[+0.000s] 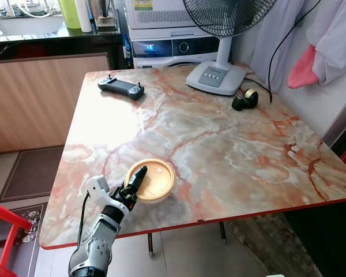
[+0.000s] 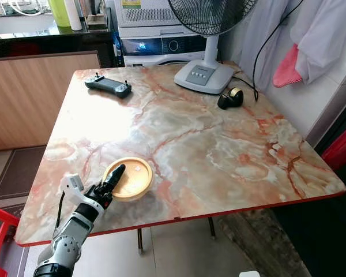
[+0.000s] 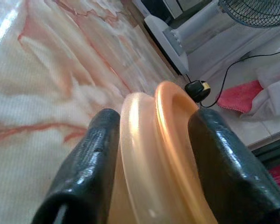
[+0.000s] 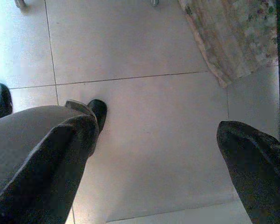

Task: Restocking fridge

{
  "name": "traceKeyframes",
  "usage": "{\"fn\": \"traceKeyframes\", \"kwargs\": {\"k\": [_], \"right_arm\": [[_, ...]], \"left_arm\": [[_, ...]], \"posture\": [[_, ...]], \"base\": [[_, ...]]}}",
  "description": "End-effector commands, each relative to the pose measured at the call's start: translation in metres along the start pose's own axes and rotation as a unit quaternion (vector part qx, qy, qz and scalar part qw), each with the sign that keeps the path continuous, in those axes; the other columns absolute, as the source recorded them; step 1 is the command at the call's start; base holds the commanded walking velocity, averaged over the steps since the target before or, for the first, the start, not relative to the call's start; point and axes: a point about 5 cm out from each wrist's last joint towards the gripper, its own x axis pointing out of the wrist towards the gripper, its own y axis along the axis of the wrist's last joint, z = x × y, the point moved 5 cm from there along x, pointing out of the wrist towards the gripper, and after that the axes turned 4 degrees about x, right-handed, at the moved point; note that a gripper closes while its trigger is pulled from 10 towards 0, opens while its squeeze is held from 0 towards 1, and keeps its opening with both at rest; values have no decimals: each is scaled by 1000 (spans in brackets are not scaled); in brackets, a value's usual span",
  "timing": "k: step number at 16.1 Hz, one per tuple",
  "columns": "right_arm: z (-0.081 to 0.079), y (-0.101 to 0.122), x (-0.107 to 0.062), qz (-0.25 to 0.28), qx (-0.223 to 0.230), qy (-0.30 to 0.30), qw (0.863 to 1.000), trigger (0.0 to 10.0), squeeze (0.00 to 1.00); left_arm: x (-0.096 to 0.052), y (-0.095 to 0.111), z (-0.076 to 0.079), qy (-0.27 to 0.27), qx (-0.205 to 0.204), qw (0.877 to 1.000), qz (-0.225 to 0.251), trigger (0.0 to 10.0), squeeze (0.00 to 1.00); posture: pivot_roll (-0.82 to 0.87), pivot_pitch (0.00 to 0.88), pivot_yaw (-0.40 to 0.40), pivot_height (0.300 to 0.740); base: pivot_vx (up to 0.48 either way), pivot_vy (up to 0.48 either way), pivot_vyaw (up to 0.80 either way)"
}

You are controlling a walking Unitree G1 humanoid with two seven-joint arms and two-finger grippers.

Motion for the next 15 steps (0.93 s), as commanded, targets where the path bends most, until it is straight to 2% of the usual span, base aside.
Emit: {"fn": "traceKeyframes", "kwargs": {"k": [1, 10, 13, 14, 15], "right_arm": [[5, 0, 0, -5, -9, -6, 1000, 10000, 0], [4, -1, 0, -7, -13, -3, 1000, 10000, 0], [4, -1, 0, -7, -11, -4, 1000, 10000, 0], [4, -1, -1, -4, 2, -8, 1000, 10000, 0], [4, -2, -1, -3, 15, -10, 1000, 10000, 0]], "left_arm": [[2, 2, -1, 2, 4, 1000, 0, 0, 0], [0, 5, -6, 15, 14, 1000, 6, 0, 0], [1, 18, -5, 21, 31, 999, 28, 0, 0], [2, 33, -2, 42, 94, 994, 47, 0, 0], [1, 44, 1, 54, 143, 986, 61, 4549, 0]], "posture": [[-7, 0, -60, 740], [0, 0, -64, 740], [1, 0, -58, 740], [8, 0, -53, 740], [11, 0, -47, 740]], "base": [[0, 0, 0], [0, 0, 0], [0, 0, 0], [0, 0, 0], [0, 0, 0]]}}
